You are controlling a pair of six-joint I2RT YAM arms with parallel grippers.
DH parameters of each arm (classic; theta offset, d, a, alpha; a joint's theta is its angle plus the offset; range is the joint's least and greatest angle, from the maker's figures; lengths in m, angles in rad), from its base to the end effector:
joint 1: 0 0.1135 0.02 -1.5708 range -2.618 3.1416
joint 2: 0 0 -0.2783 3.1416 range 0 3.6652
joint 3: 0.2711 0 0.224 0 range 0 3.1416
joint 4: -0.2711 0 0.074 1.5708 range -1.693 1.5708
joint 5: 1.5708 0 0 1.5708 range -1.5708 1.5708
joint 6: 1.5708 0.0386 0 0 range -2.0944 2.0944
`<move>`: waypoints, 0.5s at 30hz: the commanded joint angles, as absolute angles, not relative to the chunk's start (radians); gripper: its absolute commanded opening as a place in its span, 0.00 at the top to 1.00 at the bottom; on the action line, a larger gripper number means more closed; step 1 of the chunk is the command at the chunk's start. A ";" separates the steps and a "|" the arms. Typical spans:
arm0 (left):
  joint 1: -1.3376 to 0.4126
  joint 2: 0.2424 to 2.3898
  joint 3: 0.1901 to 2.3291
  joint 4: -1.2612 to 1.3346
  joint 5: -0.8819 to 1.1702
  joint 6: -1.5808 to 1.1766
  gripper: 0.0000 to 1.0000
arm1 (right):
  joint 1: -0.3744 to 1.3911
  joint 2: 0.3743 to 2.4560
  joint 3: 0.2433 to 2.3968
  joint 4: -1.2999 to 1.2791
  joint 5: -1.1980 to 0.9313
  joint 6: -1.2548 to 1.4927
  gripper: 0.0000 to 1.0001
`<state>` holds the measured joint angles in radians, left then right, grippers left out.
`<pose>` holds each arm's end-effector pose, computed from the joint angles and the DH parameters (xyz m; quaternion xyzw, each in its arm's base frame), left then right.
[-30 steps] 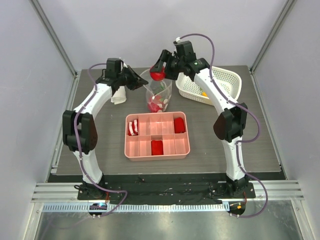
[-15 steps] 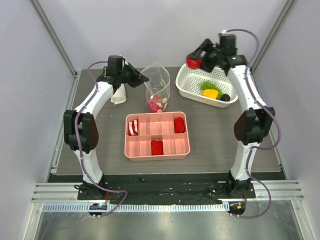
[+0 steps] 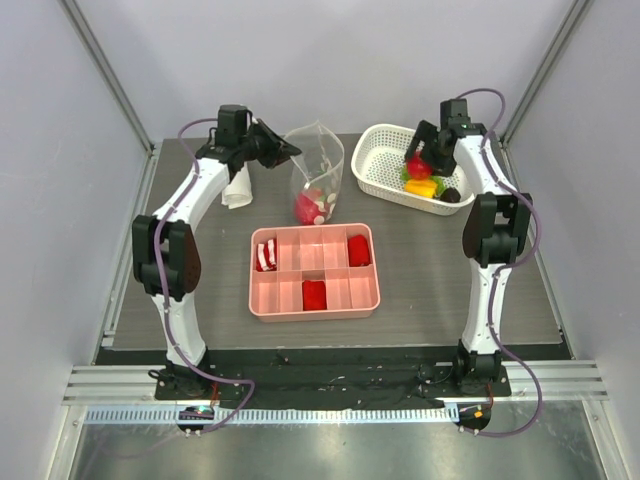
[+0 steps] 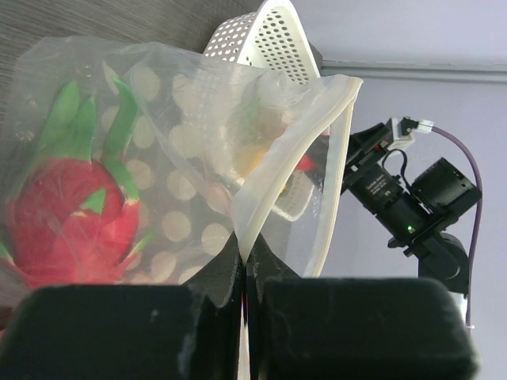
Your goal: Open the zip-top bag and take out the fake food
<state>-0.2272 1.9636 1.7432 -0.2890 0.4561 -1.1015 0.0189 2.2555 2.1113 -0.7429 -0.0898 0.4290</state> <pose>0.4298 -0.1168 0.3290 -0.2520 0.8096 -0.4575 0.2680 0.4891 0.0127 0.2703 0.1769 0.9245 0.1156 0.3171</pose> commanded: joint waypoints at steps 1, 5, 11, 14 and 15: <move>-0.227 1.976 1.801 -0.242 0.502 -1.114 1.00 | 0.025 2.181 2.210 -0.819 0.035 0.368 0.00; -0.233 1.965 1.804 -0.222 0.502 -1.108 1.00 | 0.041 2.143 2.247 -0.900 0.092 0.359 0.01; -0.239 1.960 1.807 -0.219 0.506 -1.111 1.00 | 0.116 2.100 2.336 -0.985 0.061 0.377 0.00; -0.241 1.948 1.790 -0.216 0.506 -1.103 1.00 | 0.218 2.086 2.419 -1.005 0.014 0.371 0.00; -0.241 1.945 1.786 -0.216 0.506 -1.100 1.00 | 0.242 2.082 2.436 -1.003 0.009 0.377 0.00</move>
